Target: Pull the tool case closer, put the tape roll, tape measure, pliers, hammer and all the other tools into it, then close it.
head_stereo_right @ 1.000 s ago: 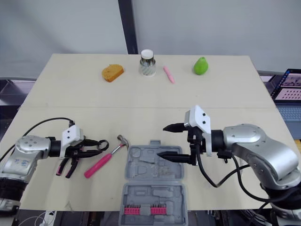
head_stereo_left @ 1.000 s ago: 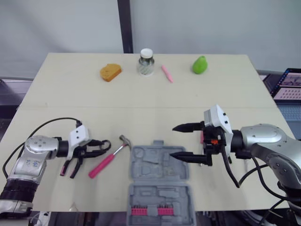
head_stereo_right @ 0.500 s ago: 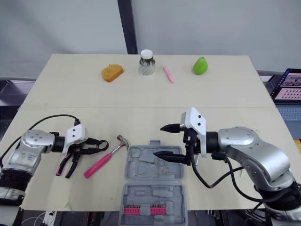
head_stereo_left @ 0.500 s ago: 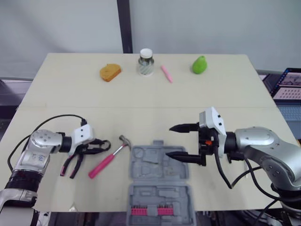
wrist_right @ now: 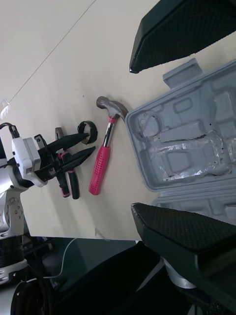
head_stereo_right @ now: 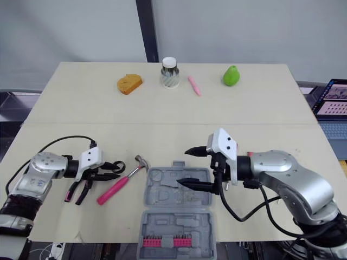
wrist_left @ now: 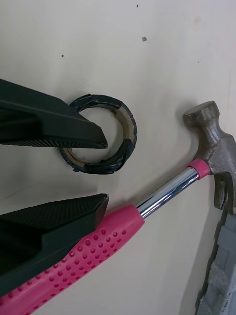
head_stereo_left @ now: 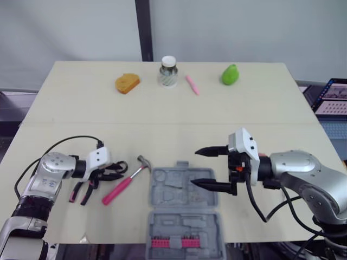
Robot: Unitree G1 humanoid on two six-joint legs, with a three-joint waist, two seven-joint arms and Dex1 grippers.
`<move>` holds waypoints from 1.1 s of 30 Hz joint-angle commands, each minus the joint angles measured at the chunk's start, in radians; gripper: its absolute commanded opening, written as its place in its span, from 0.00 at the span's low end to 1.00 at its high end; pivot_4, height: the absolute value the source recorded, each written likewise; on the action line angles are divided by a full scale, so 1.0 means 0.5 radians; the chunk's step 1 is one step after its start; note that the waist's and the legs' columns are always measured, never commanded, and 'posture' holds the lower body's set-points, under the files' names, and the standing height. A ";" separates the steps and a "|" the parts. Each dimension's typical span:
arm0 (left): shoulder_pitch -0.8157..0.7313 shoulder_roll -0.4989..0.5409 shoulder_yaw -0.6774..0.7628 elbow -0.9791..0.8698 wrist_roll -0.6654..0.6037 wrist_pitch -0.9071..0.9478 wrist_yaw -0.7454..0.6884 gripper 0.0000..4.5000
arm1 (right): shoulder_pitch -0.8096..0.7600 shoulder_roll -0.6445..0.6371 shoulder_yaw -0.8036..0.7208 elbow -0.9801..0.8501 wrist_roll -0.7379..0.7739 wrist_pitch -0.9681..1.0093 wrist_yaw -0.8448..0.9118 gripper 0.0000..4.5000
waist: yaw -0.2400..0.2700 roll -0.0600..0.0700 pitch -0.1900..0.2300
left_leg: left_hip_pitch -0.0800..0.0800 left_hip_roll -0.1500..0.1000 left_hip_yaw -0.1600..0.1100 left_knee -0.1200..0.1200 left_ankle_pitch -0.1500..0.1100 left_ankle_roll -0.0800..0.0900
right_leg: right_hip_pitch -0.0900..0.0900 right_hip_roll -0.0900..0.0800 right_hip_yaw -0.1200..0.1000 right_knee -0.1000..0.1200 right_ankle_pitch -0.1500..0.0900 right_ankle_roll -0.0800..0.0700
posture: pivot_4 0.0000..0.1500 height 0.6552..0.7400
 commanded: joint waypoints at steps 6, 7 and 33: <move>-0.028 -0.001 0.012 -0.003 0.009 -0.024 0.007 0.02 | 0.045 -0.003 -0.018 -0.086 -0.004 -0.056 0.010 1.00 | 0.001 0.000 0.000 | 0.000 0.000 0.000 0.000 0.000 0.000 | 0.000 0.000 0.000 0.000 0.000 0.000 | 1.00 1.00; -0.029 0.000 0.013 -0.001 0.009 -0.025 0.008 0.02 | 0.050 -0.001 -0.017 -0.085 -0.006 -0.059 0.013 1.00 | 0.001 0.000 0.000 | 0.000 0.000 0.000 0.000 0.000 0.000 | 0.000 0.000 0.000 0.000 0.000 0.000 | 1.00 1.00; 0.053 -0.232 -0.187 -1.109 -0.378 0.798 0.024 0.02 | 0.487 -0.294 -0.480 -0.261 0.068 -0.065 0.029 1.00 | 0.008 -0.002 0.000 | 0.000 0.000 -0.001 0.001 0.000 0.000 | 0.001 0.000 0.001 -0.001 0.000 0.000 | 1.00 1.00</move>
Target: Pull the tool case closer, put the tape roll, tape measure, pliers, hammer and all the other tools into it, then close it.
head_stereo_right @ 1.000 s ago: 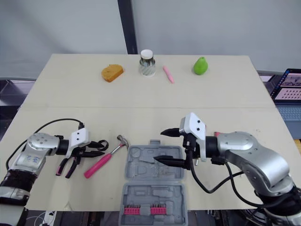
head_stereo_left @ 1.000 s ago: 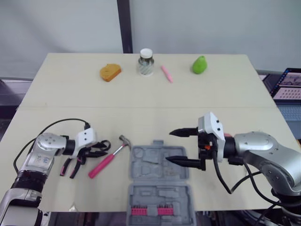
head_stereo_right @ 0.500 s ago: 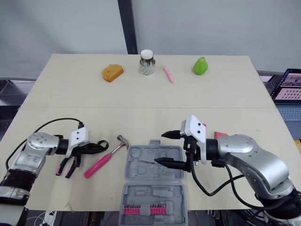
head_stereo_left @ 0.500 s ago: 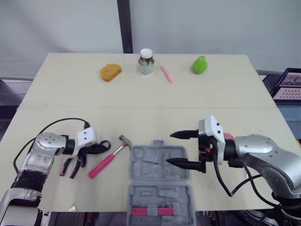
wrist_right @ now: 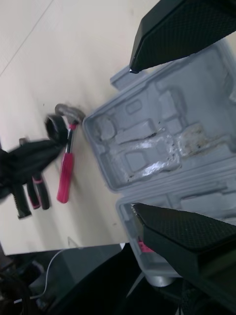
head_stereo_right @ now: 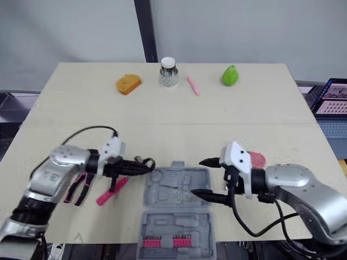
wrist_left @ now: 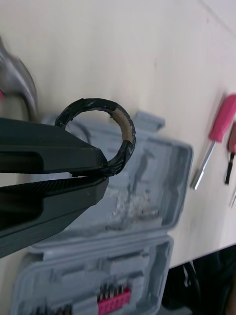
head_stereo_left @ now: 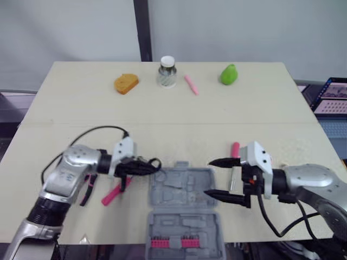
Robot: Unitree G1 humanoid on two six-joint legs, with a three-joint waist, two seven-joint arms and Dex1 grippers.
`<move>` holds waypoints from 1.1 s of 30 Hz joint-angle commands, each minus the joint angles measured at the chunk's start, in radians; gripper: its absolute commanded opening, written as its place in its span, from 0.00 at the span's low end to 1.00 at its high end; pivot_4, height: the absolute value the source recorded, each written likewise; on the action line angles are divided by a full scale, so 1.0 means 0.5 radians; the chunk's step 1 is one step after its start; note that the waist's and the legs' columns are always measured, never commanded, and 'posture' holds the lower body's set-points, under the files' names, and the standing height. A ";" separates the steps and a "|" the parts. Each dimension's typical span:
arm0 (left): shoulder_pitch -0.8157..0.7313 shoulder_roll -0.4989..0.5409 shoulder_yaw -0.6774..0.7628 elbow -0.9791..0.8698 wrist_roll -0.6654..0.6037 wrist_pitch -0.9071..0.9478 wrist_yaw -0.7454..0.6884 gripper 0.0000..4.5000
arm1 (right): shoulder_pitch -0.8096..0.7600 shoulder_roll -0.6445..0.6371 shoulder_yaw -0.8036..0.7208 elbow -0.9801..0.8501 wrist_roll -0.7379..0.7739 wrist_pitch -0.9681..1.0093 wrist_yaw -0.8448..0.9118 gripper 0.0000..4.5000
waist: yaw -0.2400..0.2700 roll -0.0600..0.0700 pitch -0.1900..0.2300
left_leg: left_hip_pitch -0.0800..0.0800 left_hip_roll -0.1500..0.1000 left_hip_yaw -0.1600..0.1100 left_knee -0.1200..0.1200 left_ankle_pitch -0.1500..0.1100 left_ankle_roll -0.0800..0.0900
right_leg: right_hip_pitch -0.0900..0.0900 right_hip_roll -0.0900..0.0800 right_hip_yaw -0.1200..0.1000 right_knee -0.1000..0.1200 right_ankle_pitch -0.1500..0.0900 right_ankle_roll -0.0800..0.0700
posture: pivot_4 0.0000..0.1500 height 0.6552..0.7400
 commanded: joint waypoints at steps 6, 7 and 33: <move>-0.055 -0.058 -0.178 0.111 0.203 -0.139 0.052 0.02 | 0.133 -0.102 -0.267 -0.114 0.060 -0.025 -0.001 1.00 | 0.011 0.000 0.000 | 0.000 0.000 0.000 0.002 0.000 0.000 | 0.001 0.000 0.000 -0.001 0.000 0.000 | 1.00 1.00; -0.059 -0.062 -0.194 0.127 0.219 -0.152 0.051 0.02 | 0.140 -0.100 -0.276 -0.115 0.060 -0.029 -0.006 1.00 | 0.009 0.000 0.000 | 0.000 0.000 0.000 0.002 0.000 0.000 | 0.001 0.000 0.000 -0.001 0.000 0.000 | 1.00 1.00; -0.135 -0.093 -0.288 0.260 0.439 -0.209 0.094 0.02 | 0.190 -0.051 -0.275 -0.162 0.080 -0.070 -0.073 1.00 | 0.006 -0.001 0.000 | 0.000 0.000 0.000 0.002 0.000 0.000 | 0.001 0.000 0.000 -0.001 0.000 0.000 | 1.00 1.00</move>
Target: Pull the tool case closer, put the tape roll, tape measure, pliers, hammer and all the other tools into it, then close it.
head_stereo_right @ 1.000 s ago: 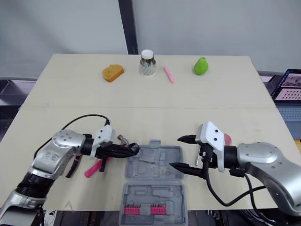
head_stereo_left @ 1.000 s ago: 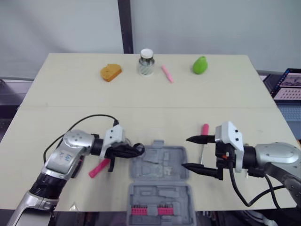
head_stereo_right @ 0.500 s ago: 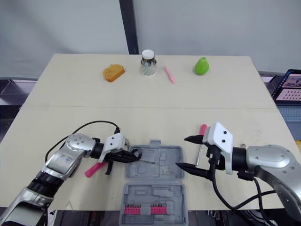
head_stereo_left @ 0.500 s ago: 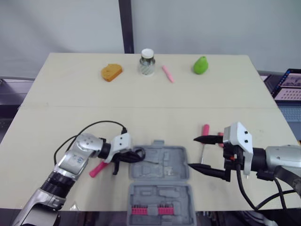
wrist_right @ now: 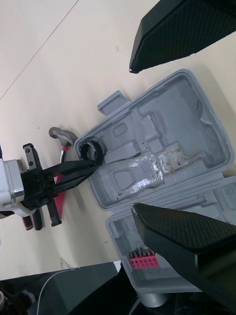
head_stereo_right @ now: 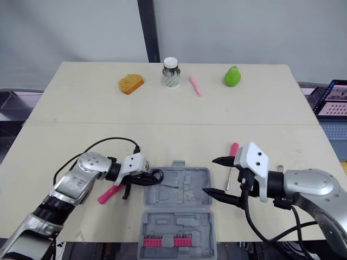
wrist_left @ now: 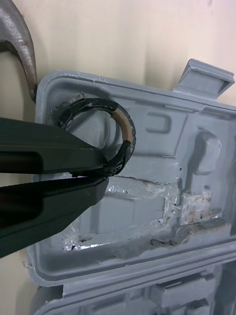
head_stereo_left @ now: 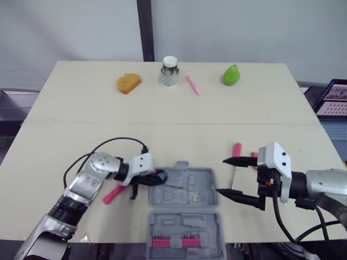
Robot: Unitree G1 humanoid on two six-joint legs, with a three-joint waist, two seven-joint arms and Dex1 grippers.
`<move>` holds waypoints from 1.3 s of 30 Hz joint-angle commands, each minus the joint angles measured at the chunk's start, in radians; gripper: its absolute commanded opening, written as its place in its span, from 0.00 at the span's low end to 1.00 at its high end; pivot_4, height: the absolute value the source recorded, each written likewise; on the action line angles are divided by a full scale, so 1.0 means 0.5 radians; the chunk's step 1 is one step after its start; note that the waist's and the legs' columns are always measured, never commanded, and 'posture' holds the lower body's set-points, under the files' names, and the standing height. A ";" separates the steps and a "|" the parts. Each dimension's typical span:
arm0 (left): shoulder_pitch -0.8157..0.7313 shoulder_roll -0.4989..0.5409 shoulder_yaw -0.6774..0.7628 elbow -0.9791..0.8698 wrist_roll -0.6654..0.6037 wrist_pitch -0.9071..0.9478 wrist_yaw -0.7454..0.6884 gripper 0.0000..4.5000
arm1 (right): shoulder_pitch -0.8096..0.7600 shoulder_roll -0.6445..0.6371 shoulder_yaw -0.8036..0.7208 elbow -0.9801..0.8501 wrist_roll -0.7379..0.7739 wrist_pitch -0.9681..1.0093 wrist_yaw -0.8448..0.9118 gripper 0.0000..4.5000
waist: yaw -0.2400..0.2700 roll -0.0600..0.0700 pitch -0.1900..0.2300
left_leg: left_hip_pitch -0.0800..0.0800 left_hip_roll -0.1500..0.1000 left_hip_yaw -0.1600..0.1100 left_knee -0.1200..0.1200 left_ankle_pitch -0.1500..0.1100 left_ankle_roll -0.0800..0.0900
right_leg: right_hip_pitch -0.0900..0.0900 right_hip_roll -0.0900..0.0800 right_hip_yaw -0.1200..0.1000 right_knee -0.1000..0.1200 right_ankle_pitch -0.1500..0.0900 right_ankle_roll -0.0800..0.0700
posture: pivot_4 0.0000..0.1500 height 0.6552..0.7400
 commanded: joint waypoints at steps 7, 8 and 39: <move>-0.032 0.004 -0.013 0.025 0.039 -0.029 -0.002 0.02 | -0.044 0.012 -0.040 -0.086 0.059 -0.023 -0.058 1.00 | -0.002 0.000 0.000 | 0.000 0.000 0.000 0.000 0.000 0.000 | 0.000 0.000 0.000 0.000 0.000 0.000 | 1.00 1.00; -0.031 0.005 -0.012 0.025 0.036 -0.030 -0.004 0.02 | -0.049 0.013 -0.039 -0.089 0.064 -0.018 -0.063 1.00 | -0.001 0.000 0.000 | 0.000 0.000 0.000 0.000 0.000 0.000 | 0.000 0.000 0.000 0.000 0.000 0.000 | 1.00 1.00; 0.144 -0.145 0.271 0.085 -0.241 -0.040 0.102 0.25 | -0.043 0.012 -0.062 -0.090 0.109 -0.021 -0.084 1.00 | -0.005 0.000 0.000 | 0.000 0.000 0.000 0.000 0.000 0.000 | 0.000 0.000 0.000 0.000 0.000 0.000 | 1.00 1.00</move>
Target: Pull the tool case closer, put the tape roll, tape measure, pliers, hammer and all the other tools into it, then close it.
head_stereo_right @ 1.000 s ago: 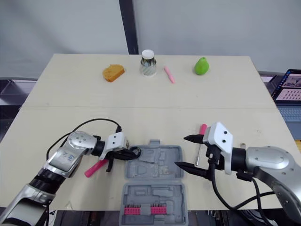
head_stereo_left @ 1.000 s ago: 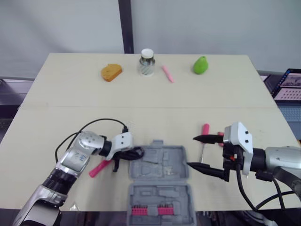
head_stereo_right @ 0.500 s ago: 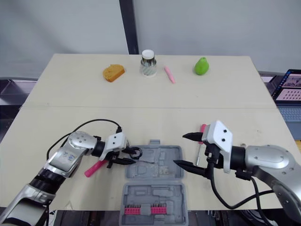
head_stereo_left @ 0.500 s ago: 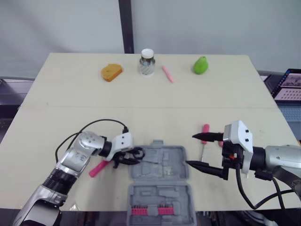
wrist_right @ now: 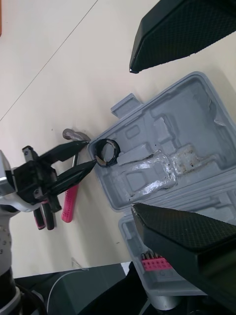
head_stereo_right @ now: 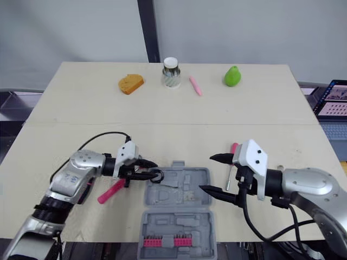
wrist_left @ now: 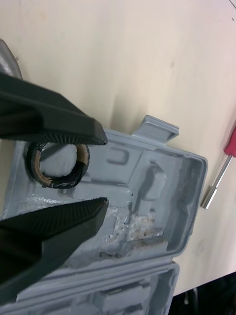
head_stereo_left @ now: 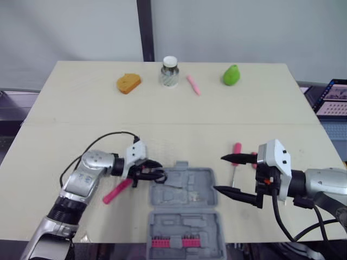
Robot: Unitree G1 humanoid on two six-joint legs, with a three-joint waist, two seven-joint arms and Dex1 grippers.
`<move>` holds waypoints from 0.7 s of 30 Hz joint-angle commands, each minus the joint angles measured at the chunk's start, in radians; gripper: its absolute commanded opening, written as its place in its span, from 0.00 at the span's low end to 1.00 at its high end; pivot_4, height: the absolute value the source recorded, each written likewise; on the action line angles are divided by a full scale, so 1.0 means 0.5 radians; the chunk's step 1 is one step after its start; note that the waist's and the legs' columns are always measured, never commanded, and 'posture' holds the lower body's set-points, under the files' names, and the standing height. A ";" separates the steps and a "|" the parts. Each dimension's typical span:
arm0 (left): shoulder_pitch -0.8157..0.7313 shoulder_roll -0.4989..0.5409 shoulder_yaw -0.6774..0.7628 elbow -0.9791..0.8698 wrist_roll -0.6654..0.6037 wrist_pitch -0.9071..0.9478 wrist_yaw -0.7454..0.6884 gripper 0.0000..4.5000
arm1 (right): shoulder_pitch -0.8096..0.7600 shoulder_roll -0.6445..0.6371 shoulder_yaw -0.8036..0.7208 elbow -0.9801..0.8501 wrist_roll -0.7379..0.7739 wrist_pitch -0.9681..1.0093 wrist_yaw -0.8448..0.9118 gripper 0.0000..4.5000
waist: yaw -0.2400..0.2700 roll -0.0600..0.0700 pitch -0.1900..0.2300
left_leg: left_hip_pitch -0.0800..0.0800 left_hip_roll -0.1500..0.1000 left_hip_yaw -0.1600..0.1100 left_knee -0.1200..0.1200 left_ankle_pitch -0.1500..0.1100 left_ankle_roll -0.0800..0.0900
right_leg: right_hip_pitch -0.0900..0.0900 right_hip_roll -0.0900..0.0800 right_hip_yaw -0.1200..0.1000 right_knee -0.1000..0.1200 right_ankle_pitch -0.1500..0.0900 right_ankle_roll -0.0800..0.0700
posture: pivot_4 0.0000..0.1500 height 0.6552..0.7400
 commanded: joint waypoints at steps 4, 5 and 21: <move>0.047 -0.045 0.001 0.087 0.033 -0.149 0.045 0.25 | -0.002 -0.013 -0.067 -0.048 0.038 -0.023 -0.005 1.00 | 0.009 -0.001 0.000 | -0.001 0.000 0.000 0.001 0.000 0.000 | 0.000 0.000 0.000 0.000 0.000 0.000 | 1.00 1.00; 0.049 -0.045 0.000 0.107 0.048 -0.182 0.056 0.25 | -0.001 -0.013 -0.069 -0.049 0.041 -0.022 -0.005 1.00 | 0.010 -0.001 0.000 | 0.000 0.000 0.000 0.001 0.000 0.000 | 0.001 0.000 0.000 0.000 0.000 0.000 | 1.00 1.00; 0.038 -0.104 -0.024 0.204 0.081 -0.286 0.100 0.25 | -0.019 -0.006 -0.051 -0.049 0.052 -0.015 -0.022 1.00 | 0.004 -0.001 0.000 | 0.000 0.000 0.000 0.001 0.000 0.000 | 0.001 0.000 0.000 0.000 0.000 0.000 | 1.00 1.00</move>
